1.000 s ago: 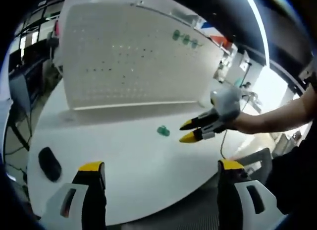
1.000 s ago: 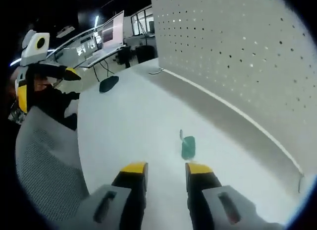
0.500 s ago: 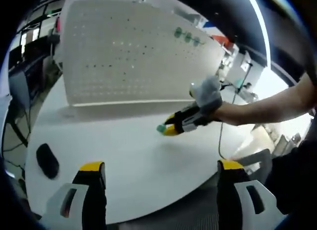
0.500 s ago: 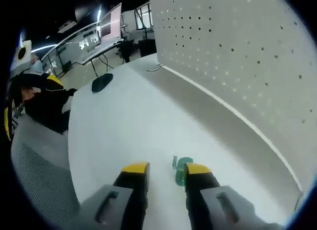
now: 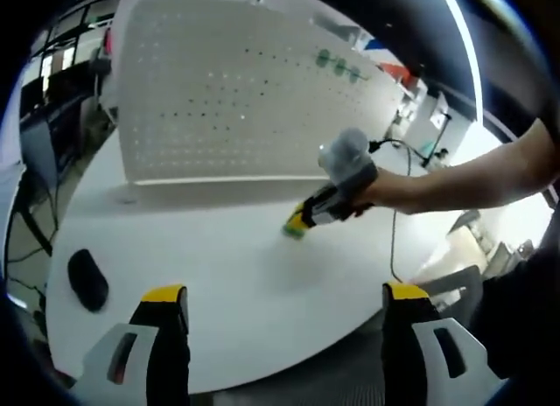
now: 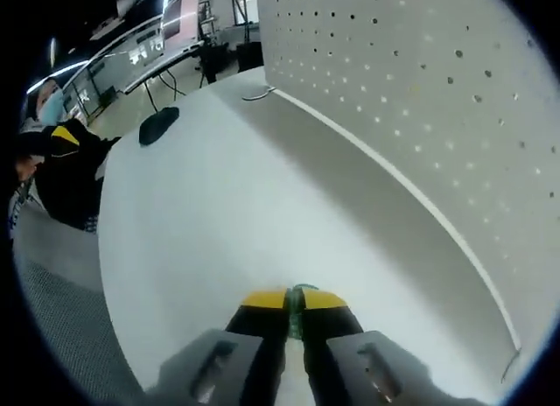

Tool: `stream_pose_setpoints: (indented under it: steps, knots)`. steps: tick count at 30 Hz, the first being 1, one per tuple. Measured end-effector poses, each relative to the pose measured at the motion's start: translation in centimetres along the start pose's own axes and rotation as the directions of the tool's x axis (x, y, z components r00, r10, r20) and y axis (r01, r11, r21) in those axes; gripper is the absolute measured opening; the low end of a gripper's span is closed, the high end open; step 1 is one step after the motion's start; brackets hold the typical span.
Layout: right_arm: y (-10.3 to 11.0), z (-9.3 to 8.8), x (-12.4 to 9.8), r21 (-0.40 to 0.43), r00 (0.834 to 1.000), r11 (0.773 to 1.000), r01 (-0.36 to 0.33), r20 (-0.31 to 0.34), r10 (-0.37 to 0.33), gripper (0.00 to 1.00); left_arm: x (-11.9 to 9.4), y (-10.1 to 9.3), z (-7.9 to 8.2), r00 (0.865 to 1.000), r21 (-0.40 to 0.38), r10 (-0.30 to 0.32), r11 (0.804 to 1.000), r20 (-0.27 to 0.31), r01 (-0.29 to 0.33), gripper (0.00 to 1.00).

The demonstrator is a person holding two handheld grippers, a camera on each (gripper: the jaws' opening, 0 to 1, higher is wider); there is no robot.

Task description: Insert the hook assembly into the mounting plate slot until the hook locks in place.

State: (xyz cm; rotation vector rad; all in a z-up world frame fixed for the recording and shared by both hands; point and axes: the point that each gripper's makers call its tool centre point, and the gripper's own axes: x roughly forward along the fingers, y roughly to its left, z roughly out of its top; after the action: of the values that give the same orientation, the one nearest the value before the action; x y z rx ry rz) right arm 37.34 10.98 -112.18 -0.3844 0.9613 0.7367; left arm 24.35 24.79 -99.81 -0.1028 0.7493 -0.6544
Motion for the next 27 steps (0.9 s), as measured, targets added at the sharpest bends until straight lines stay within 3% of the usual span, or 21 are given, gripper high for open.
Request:
stream_pose_setpoints:
  steps: [5,16,27]
  knots:
    - [-0.3,-0.2,-0.3,0.021,1.000,1.000,0.002,0.005,-0.002,0.00,0.1,-0.1,0.0,1.000,0.003,-0.003,1.000,-0.001,0.003,0.93]
    - [-0.8,2.1,-3.3,0.123,0.988,0.992,0.014,0.152,-0.033,0.00,-0.1,0.0,1.1,1.000,0.016,0.005,1.000,0.020,-0.005,0.93]
    - [0.1,5.9,-7.5,0.213,0.944,0.977,-0.018,0.325,-0.053,0.00,-0.7,0.0,2.5,0.999,0.037,0.015,0.999,0.045,-0.017,0.91]
